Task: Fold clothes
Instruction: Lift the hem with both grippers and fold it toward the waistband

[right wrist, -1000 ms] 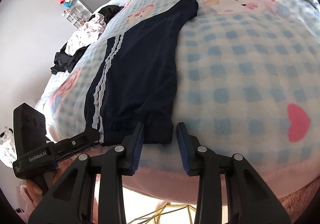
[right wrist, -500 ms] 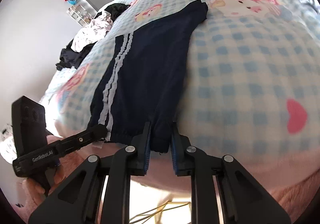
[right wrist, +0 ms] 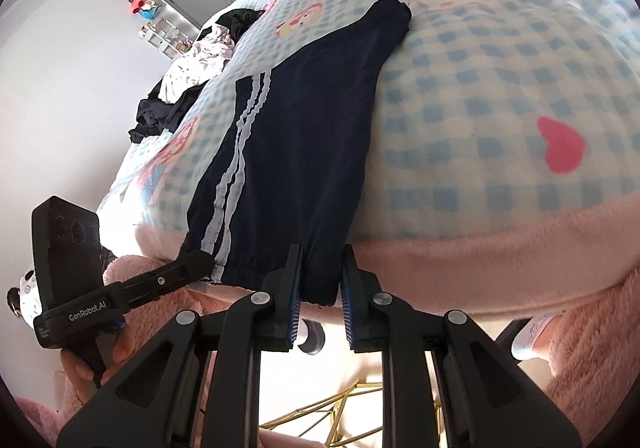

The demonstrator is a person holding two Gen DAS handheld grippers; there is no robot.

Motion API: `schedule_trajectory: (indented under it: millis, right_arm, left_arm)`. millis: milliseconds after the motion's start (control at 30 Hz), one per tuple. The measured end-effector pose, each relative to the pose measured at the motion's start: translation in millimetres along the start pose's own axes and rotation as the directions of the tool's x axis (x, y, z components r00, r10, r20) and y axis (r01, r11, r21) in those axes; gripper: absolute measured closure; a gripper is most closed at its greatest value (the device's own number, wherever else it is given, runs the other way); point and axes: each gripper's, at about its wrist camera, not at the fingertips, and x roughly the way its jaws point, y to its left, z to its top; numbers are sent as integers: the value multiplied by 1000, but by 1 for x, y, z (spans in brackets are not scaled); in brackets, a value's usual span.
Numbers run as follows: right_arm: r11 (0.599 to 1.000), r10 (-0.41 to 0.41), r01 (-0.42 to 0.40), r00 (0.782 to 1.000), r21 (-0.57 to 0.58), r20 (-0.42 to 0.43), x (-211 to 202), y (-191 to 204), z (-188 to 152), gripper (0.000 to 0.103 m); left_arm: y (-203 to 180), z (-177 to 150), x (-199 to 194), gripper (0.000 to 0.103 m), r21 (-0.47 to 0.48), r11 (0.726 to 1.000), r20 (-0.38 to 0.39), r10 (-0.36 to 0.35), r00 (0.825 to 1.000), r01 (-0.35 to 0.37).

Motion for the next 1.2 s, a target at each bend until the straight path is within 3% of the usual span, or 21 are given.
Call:
schedule_trajectory:
  millis: [167,367,500,800,1033,1067,1100,1133,1200]
  right_arm:
    - [1000,-12,12,1000,-18,6,-13,2,-9,86]
    - [999,-22,23,1000,-46,20,-25,10,-10,87]
    - [997,-14,17,999,-71,38,-30,17,2,86]
    - [998,-2,2,1000,-59,6,-10,16,43,86]
    - [1000,6,-5,999,-5,45,16,11,111,84]
    - [1000,2,-2,999,4,50,20,9,119,81]
    - [1000,-4,3,999,11,54,24,7,127,79]
    - [1000,-17,16,998,16,60,27,5,133,78]
    - [999,-49,48,996,22,78,29,2,142,76]
  left_arm:
    - [1,-8,-10,78,-17,998,0,-58,998,58]
    - [-12,-10,-19,78,42,999,14,-35,999,35]
    - [-4,4,-24,78,-18,995,52,-97,994,98]
    - [-12,61,-5,78,22,996,66,-89,994,87]
    - [2,126,18,77,8,997,95,-78,992,77]
    - [6,133,22,73,-6,997,90,-78,993,79]
    - [12,140,26,59,-25,996,82,-79,993,82]
    - [17,145,29,53,-38,996,82,-79,994,82]
    - [27,148,26,49,-46,996,108,-71,992,76]
